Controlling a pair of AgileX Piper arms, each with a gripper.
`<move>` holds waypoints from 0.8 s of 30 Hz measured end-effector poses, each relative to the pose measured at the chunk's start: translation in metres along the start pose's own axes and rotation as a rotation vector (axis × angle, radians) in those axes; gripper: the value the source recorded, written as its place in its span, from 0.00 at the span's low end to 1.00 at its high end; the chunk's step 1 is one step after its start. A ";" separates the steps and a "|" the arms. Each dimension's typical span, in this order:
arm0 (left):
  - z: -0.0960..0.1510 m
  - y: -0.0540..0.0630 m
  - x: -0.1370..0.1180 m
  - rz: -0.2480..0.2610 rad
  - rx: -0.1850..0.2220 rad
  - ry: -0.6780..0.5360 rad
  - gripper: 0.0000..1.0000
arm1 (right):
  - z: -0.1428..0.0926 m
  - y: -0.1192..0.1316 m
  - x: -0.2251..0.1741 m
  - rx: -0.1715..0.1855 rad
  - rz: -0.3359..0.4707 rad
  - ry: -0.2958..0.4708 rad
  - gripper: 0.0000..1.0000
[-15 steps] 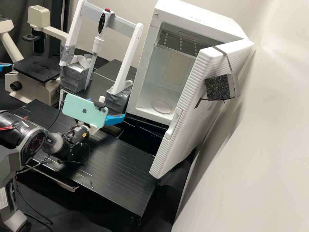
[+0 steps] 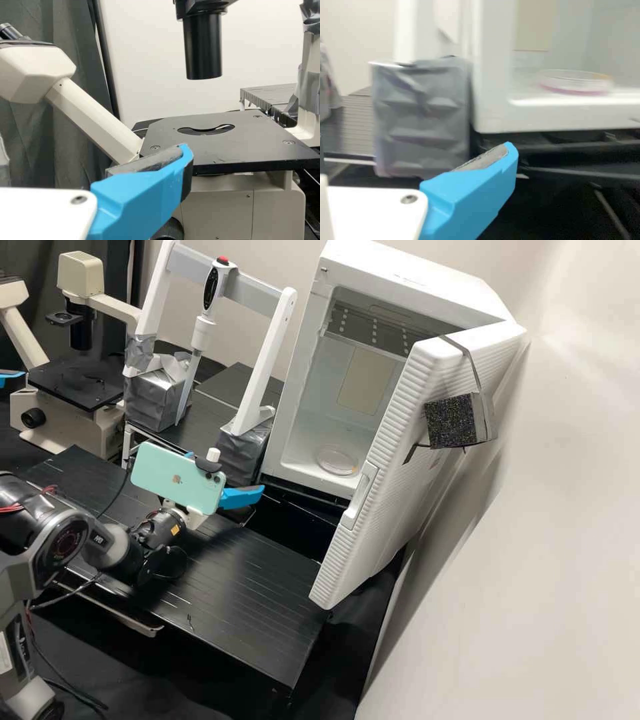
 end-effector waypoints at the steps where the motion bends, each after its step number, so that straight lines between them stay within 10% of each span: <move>1: 0.000 0.000 0.000 0.000 0.000 0.000 1.00 | 0.003 0.004 -0.006 0.000 0.013 0.000 1.00; 13: 0.000 0.000 0.000 0.000 0.000 0.000 1.00 | 0.042 0.070 -0.053 0.059 0.225 0.012 1.00; 24: 0.000 0.000 0.000 0.000 0.000 0.000 1.00 | 0.056 0.096 -0.008 0.056 0.250 -0.027 1.00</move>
